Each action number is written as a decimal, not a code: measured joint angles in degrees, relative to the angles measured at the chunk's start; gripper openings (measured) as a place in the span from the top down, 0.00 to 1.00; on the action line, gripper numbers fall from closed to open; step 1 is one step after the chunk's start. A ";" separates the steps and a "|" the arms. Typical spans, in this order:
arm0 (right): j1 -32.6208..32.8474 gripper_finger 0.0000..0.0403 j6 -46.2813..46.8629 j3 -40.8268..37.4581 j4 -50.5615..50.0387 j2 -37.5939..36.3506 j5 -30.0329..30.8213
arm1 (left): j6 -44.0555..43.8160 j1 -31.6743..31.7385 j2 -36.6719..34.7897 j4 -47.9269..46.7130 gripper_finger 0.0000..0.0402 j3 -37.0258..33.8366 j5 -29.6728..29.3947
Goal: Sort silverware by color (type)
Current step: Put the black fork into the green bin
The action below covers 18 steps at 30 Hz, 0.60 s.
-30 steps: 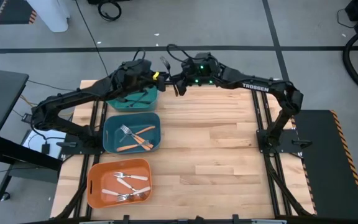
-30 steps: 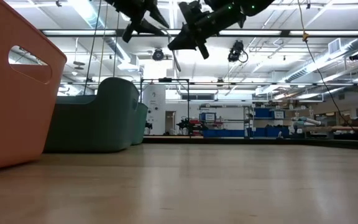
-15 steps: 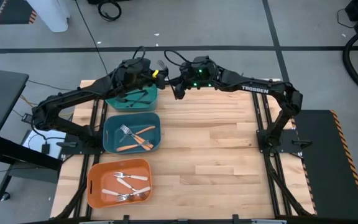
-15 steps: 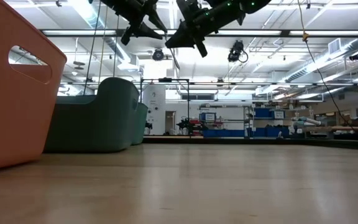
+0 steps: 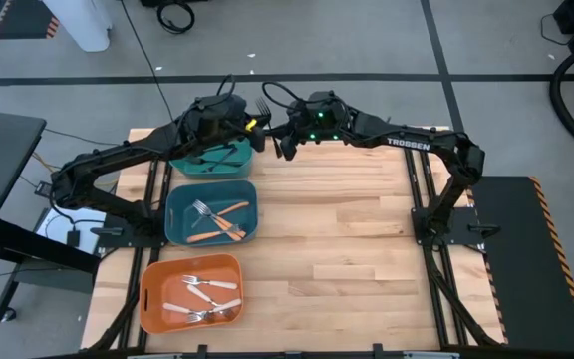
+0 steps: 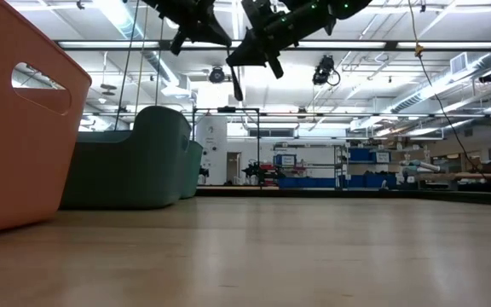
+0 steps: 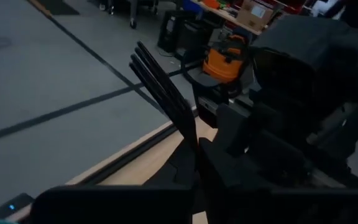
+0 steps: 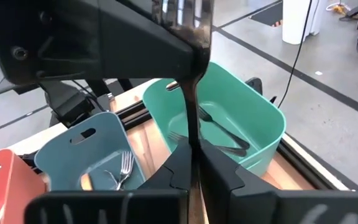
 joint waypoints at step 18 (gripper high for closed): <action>-1.21 0.73 -1.11 0.11 -8.24 -3.99 0.95 | 35.34 8.29 -2.95 -45.18 0.97 10.93 -3.59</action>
